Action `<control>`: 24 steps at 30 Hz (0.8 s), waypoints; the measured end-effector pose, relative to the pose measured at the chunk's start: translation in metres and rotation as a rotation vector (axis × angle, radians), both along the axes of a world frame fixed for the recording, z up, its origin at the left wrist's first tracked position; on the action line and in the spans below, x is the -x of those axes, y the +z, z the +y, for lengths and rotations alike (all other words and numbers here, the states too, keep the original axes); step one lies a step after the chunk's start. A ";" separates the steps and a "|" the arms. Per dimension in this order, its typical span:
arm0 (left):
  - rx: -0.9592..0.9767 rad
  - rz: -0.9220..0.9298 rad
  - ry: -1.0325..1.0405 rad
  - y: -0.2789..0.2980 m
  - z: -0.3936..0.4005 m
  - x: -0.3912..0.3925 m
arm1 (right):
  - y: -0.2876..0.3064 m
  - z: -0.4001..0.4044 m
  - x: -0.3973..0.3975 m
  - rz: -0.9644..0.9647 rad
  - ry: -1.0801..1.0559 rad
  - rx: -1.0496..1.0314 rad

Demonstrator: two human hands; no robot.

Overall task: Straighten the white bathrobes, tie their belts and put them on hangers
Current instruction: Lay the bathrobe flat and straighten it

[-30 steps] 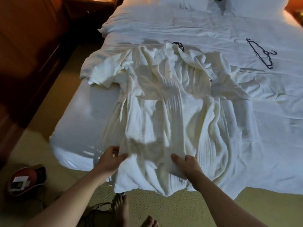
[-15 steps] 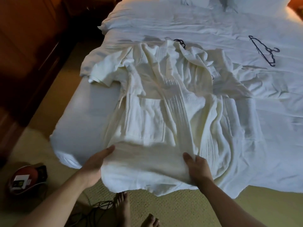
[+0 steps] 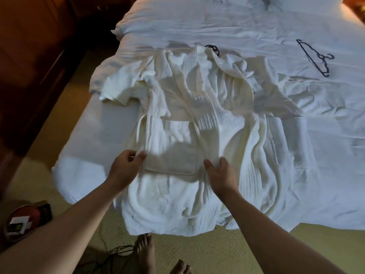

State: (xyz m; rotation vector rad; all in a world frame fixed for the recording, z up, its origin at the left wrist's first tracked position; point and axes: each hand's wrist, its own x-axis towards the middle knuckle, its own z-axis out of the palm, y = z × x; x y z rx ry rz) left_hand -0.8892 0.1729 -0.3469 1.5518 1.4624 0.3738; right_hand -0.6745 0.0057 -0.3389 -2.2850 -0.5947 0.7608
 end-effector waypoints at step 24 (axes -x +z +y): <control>0.163 0.229 -0.028 0.001 0.102 -0.033 | 0.043 0.112 -0.049 -0.365 0.191 -0.063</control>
